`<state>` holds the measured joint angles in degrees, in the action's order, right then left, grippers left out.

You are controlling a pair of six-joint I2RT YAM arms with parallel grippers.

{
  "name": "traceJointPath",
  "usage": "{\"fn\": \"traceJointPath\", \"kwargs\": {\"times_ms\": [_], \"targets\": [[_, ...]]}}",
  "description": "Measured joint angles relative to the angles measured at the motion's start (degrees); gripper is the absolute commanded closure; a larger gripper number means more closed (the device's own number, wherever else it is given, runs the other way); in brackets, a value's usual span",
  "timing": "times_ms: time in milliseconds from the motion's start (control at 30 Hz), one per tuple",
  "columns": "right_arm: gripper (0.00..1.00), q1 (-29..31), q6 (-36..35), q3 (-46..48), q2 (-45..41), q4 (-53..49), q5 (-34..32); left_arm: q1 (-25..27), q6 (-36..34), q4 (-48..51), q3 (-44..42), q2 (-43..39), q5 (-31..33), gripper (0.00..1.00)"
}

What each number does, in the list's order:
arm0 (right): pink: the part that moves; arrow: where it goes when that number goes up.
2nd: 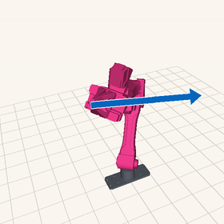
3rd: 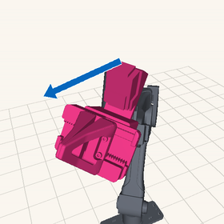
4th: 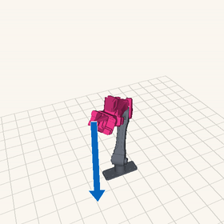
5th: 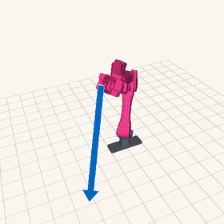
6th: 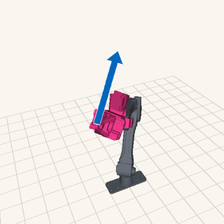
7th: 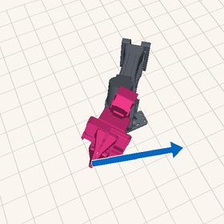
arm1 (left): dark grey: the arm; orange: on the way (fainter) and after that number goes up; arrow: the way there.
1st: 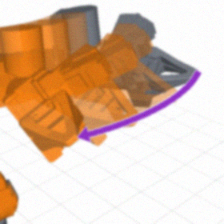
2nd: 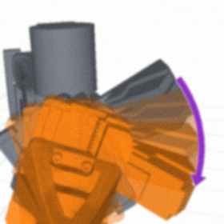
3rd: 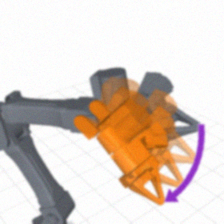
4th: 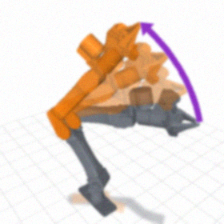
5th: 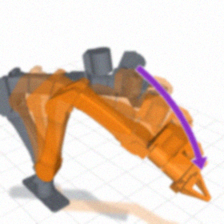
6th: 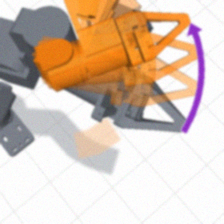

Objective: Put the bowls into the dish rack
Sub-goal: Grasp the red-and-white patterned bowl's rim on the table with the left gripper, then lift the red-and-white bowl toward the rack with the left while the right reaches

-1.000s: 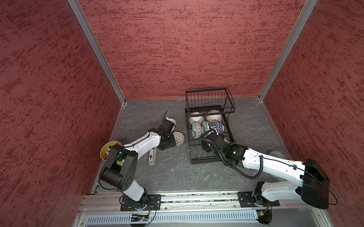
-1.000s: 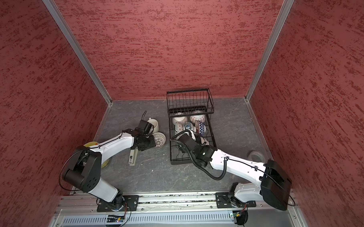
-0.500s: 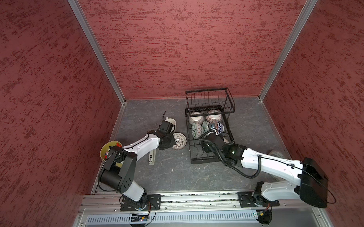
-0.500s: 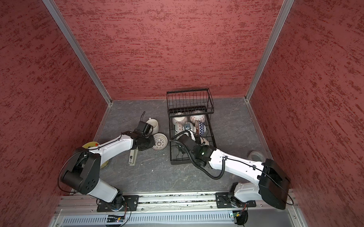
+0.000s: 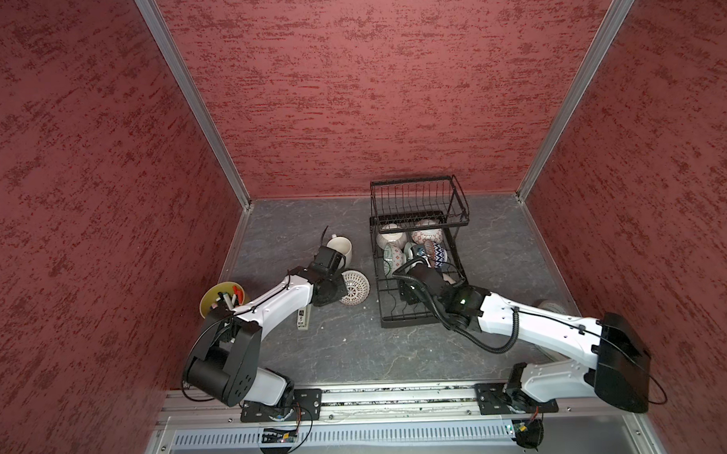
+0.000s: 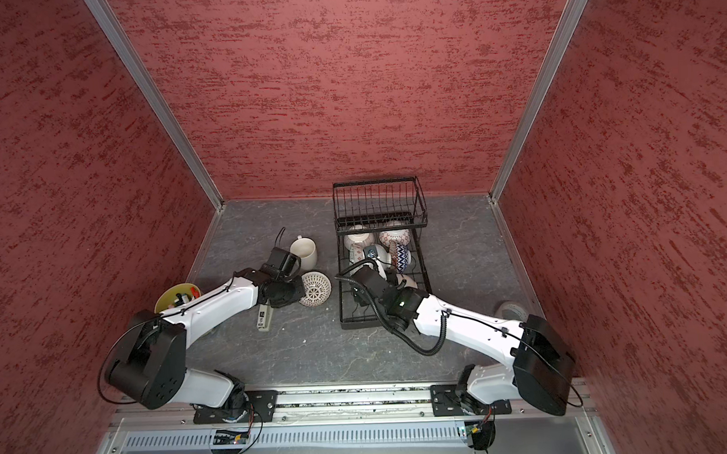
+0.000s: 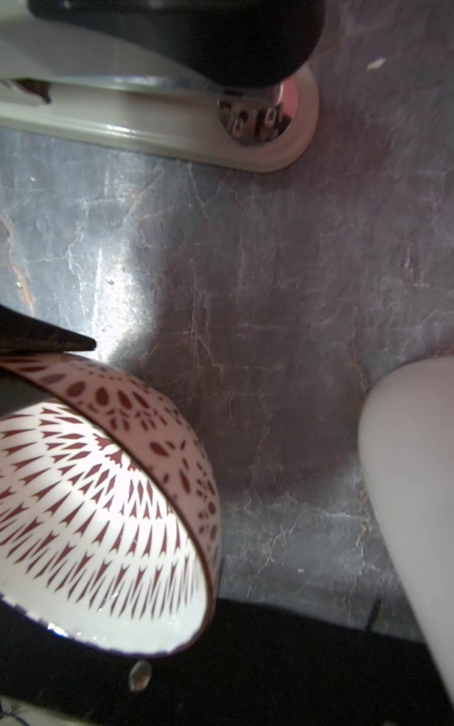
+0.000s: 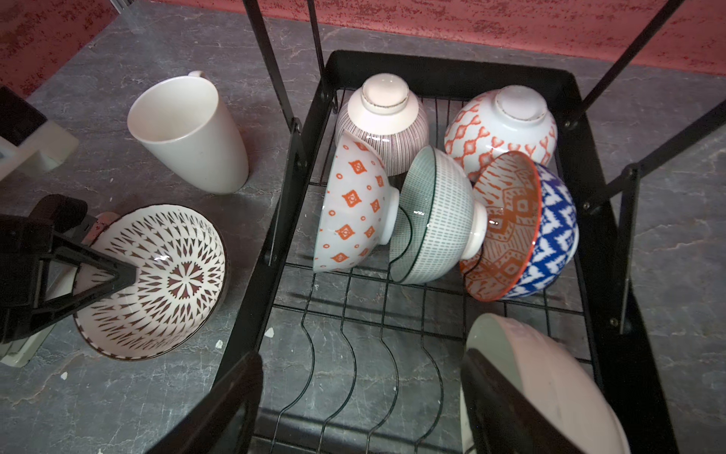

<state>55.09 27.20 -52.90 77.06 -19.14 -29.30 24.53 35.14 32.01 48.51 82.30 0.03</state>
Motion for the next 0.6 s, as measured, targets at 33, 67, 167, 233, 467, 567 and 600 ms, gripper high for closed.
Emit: {"fn": "traceJointPath", "kwargs": {"times_ms": [33,67,167,233,467,567,600], "targets": [[0.19,0.0,0.0,-0.1,0.2,0.0,0.2,0.0,0.0,0.1,-0.1,-0.8,0.0,1.0],[0.19,0.0,0.0,-0.1,0.3,0.0,0.4,0.1,0.0,0.1,-0.2,-1.7,0.0,1.0],[0.19,0.0,0.1,-0.4,0.7,-0.1,0.9,0.4,0.0,0.6,-0.8,-4.5,0.0,1.0],[0.19,0.0,0.3,-1.2,1.2,-0.5,1.1,0.7,0.0,1.0,-0.9,-6.1,0.0,1.0],[0.25,0.0,0.8,-6.2,3.2,-0.9,3.2,4.0,0.0,3.9,-0.9,-11.8,0.3,1.0],[0.3,0.0,0.9,-8.1,4.2,-0.8,5.5,6.1,0.2,5.1,-0.9,-13.9,0.5,1.0],[0.32,0.0,0.8,-8.7,4.6,-0.8,6.4,6.8,0.2,5.6,-0.8,-14.4,0.7,1.0]]}}
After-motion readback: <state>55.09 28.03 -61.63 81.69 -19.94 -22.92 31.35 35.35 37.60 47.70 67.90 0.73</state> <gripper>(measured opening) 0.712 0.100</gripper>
